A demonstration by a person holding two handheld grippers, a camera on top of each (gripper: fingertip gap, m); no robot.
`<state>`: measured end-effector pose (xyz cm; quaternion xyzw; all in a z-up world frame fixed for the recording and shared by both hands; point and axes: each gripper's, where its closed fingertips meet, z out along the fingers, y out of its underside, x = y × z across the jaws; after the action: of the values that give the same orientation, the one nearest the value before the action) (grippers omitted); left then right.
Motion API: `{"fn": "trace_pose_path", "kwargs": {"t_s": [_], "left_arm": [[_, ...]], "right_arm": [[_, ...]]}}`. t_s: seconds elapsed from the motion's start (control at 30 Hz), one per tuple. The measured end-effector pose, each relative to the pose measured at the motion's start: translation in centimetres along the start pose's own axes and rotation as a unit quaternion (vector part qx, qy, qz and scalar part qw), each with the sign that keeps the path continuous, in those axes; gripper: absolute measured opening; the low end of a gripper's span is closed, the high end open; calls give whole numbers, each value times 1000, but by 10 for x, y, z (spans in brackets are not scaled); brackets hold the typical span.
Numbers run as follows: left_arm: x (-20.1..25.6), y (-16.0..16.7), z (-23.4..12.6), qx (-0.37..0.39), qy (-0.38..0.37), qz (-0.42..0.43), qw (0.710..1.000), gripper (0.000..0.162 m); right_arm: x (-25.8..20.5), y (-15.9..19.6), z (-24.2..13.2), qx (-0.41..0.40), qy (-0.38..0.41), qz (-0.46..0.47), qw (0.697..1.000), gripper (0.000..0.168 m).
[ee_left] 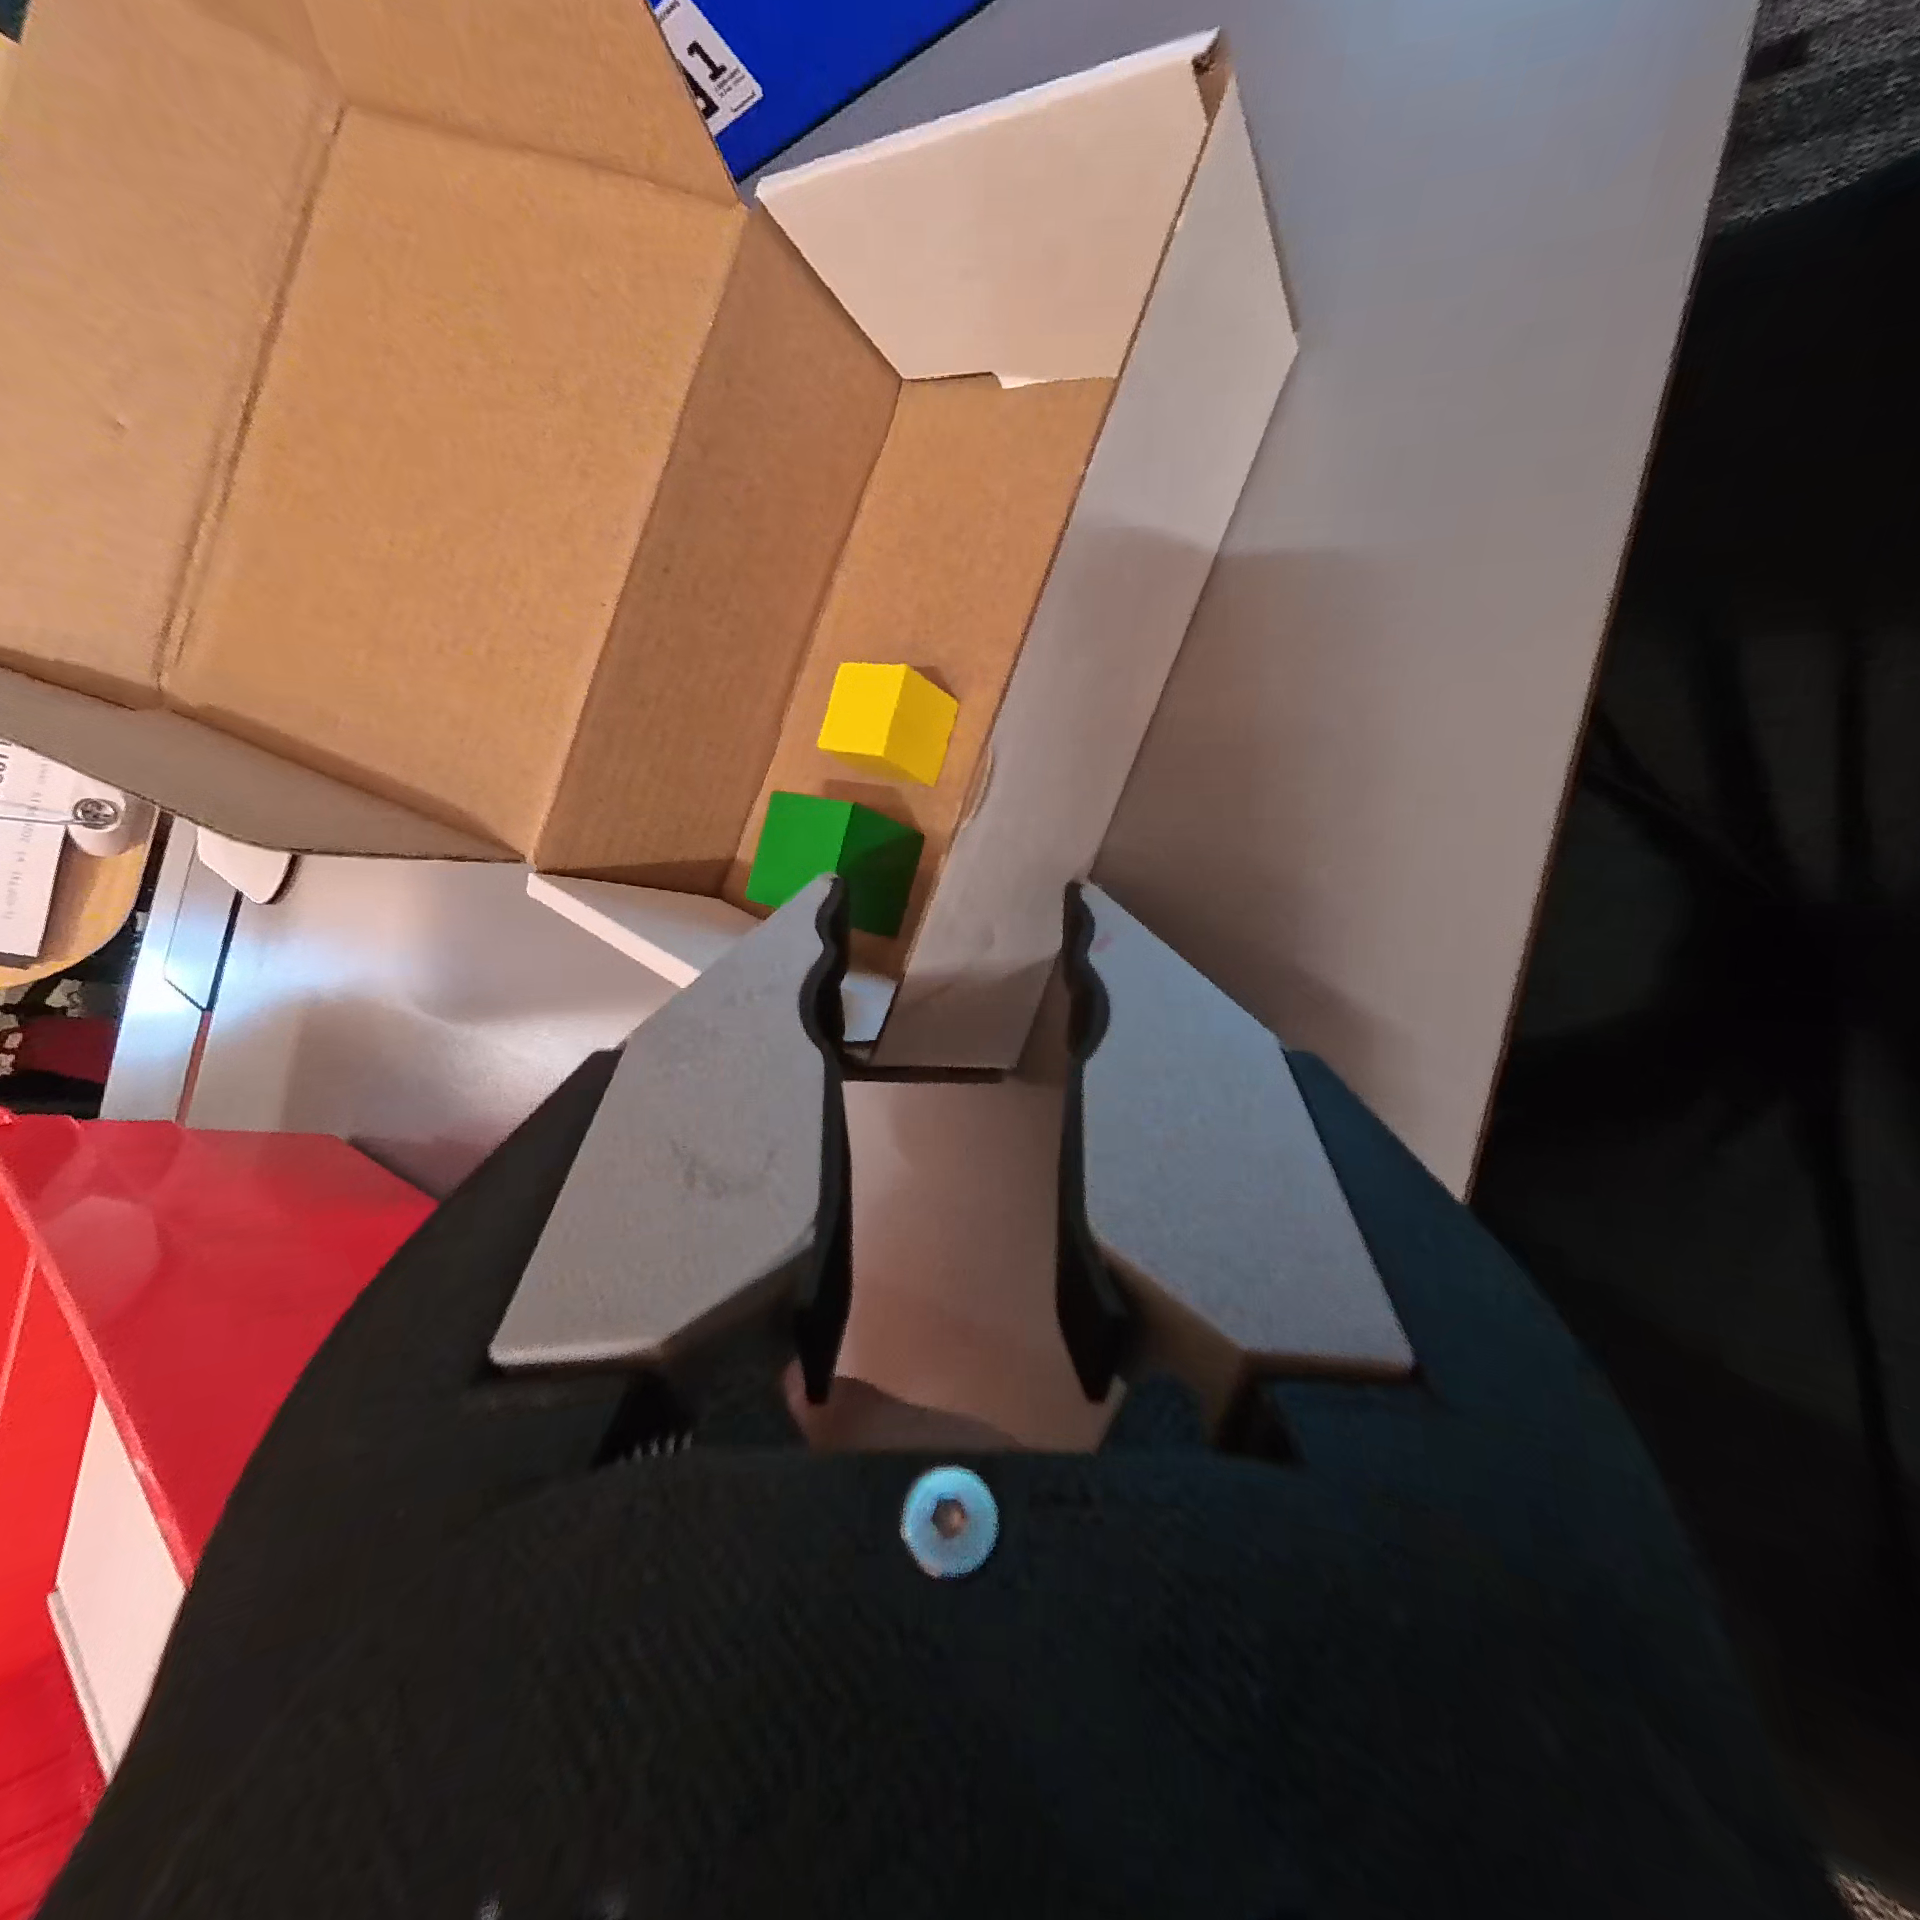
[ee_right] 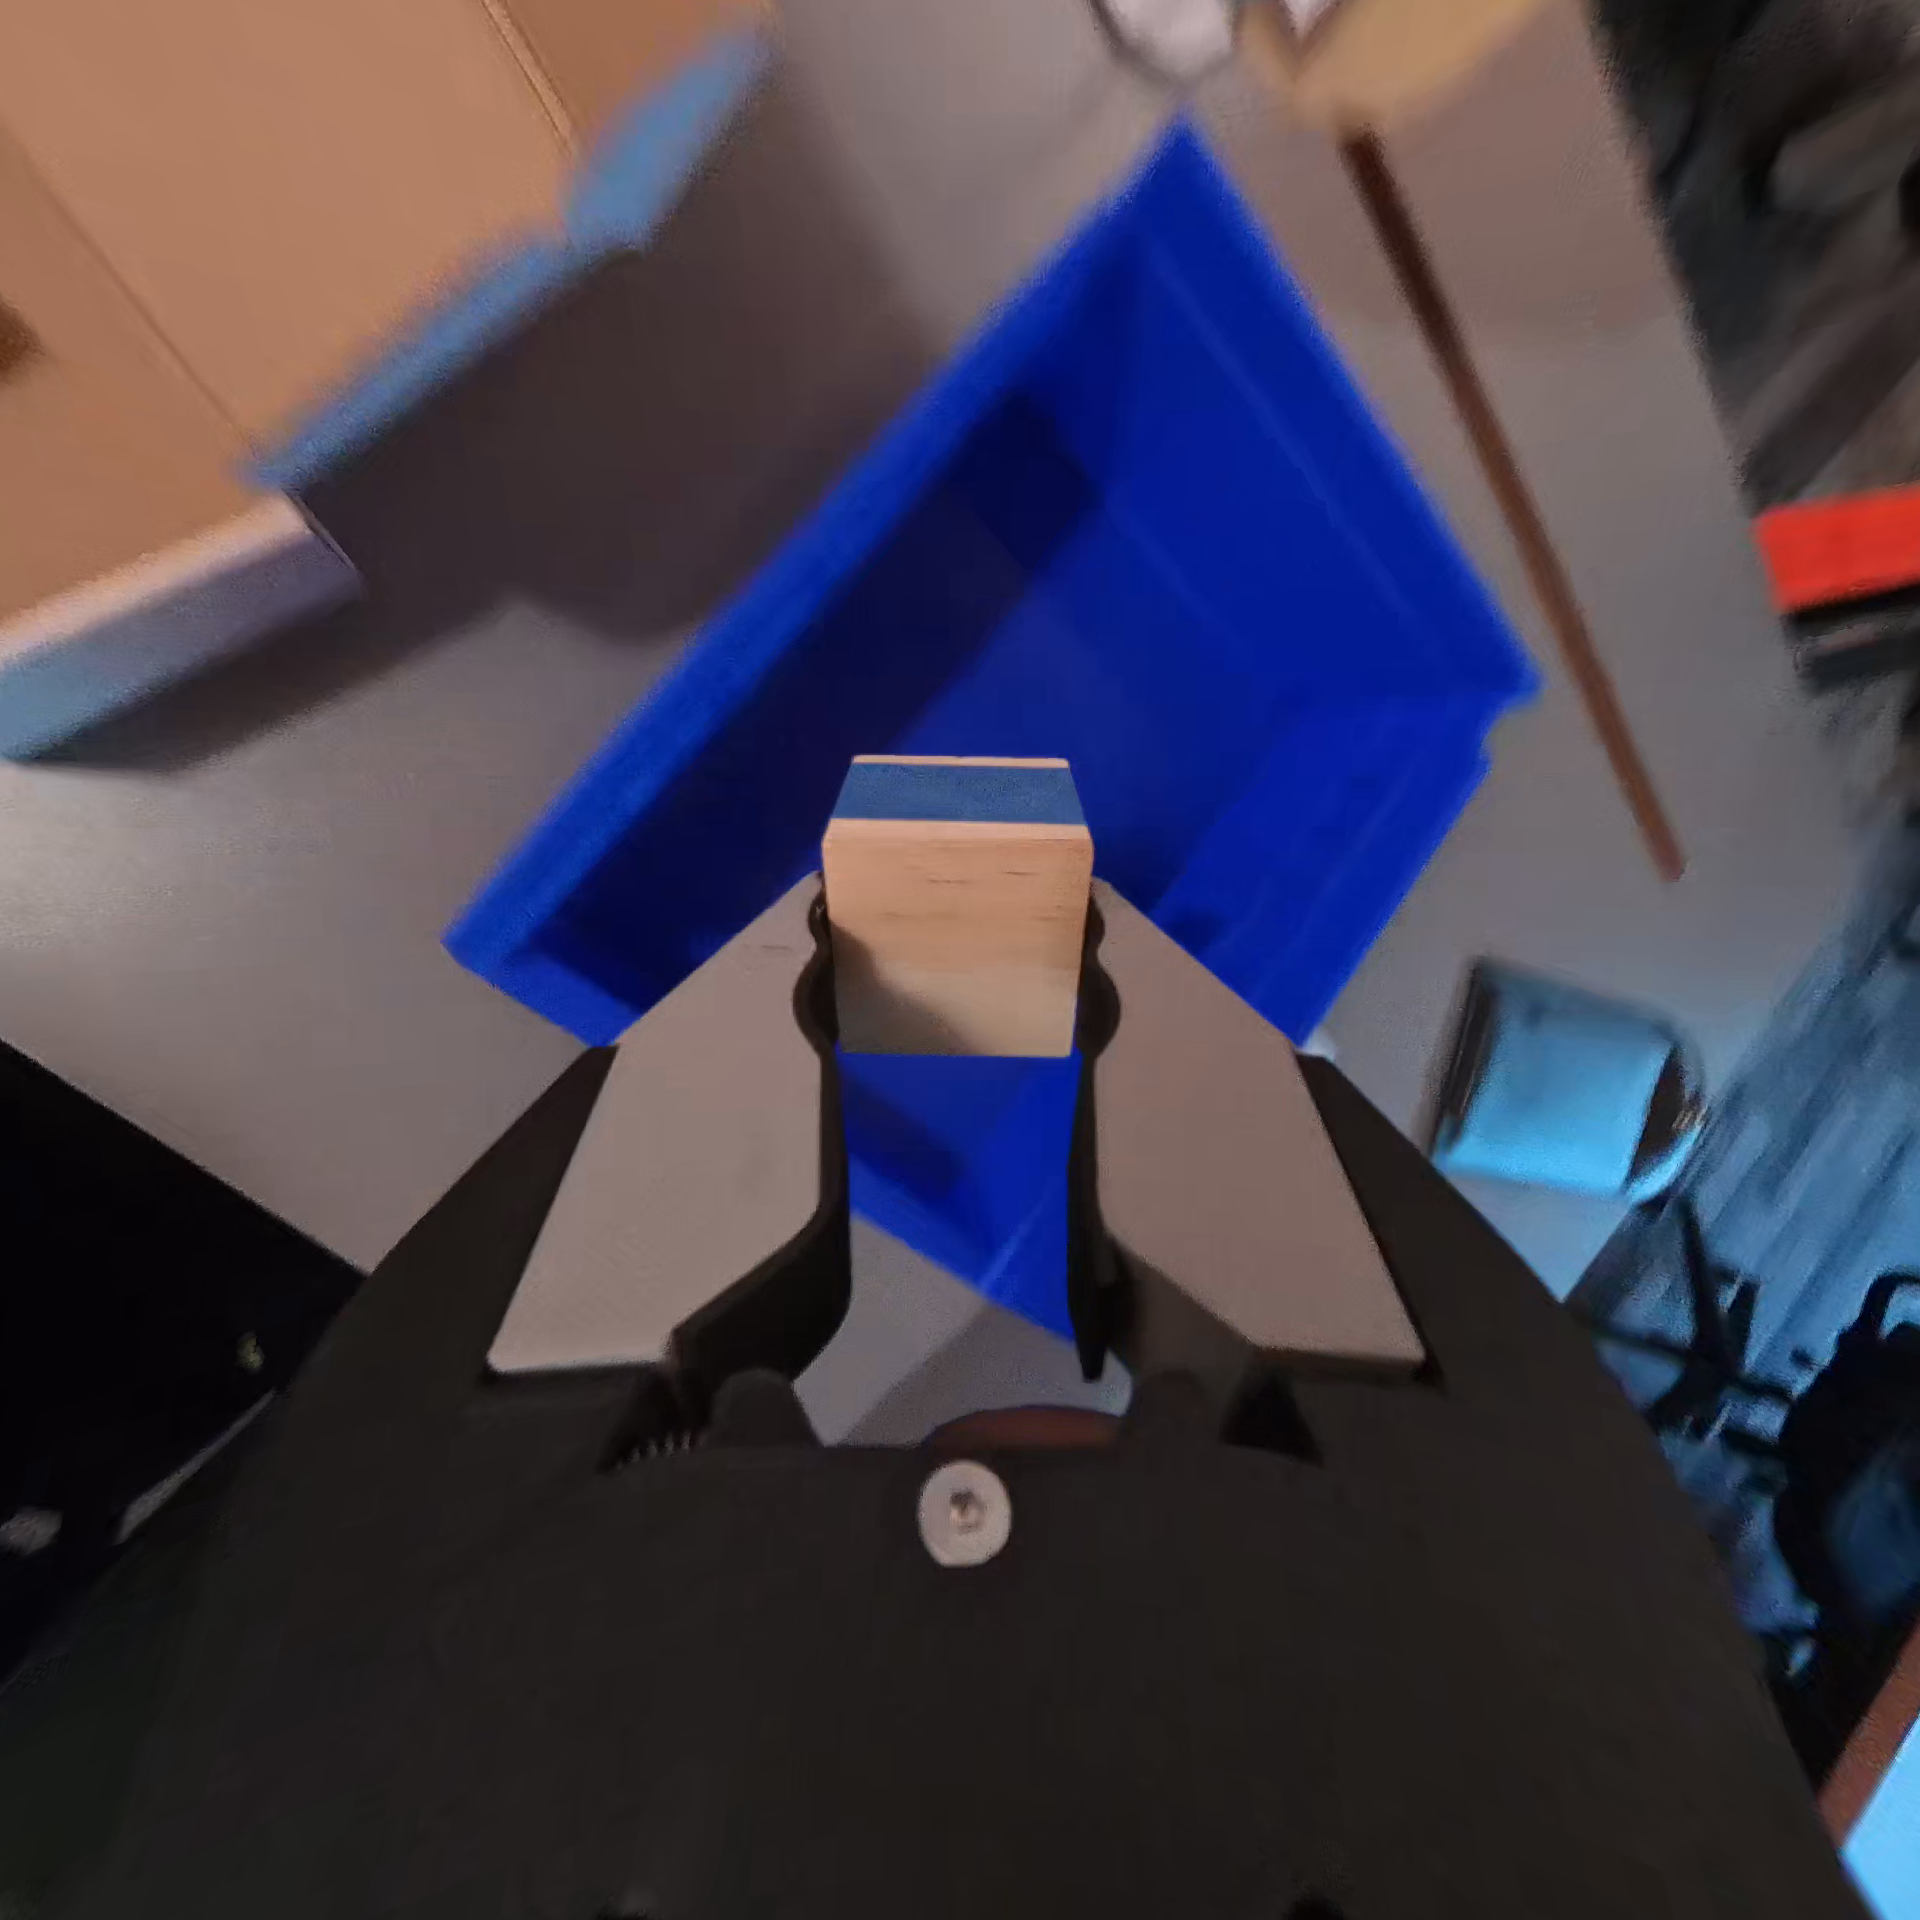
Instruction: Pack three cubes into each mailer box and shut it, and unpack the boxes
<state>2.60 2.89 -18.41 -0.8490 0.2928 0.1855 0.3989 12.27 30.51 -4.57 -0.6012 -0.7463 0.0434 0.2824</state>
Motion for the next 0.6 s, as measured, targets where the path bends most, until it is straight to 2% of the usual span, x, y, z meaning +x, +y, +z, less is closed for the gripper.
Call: {"fn": "trace_pose_path", "kwargs": {"t_s": [0.13, 0.27, 0.37, 0.43, 0.6], "left_arm": [[3, -1, 4, -10, -6, 16, 1000, 50], [3, -3, 6, -15, -12, 17, 1000, 49], [3, -3, 6, -12, -13, 16, 1000, 49], [3, -3, 6, -13, -12, 16, 1000, 49], [4, -3, 5, -6, -8, 20, 1000, 49]], "right_arm": [[18, 73, 30, -97, 2, 28, 995, 43], [8, 106, 61, -139, -27, 67, 988, 43], [6, 131, 75, -190, -16, 76, 979, 43], [5, 139, 78, -203, -17, 96, 974, 43], [6, 129, 68, -162, -27, 125, 979, 47]]}}
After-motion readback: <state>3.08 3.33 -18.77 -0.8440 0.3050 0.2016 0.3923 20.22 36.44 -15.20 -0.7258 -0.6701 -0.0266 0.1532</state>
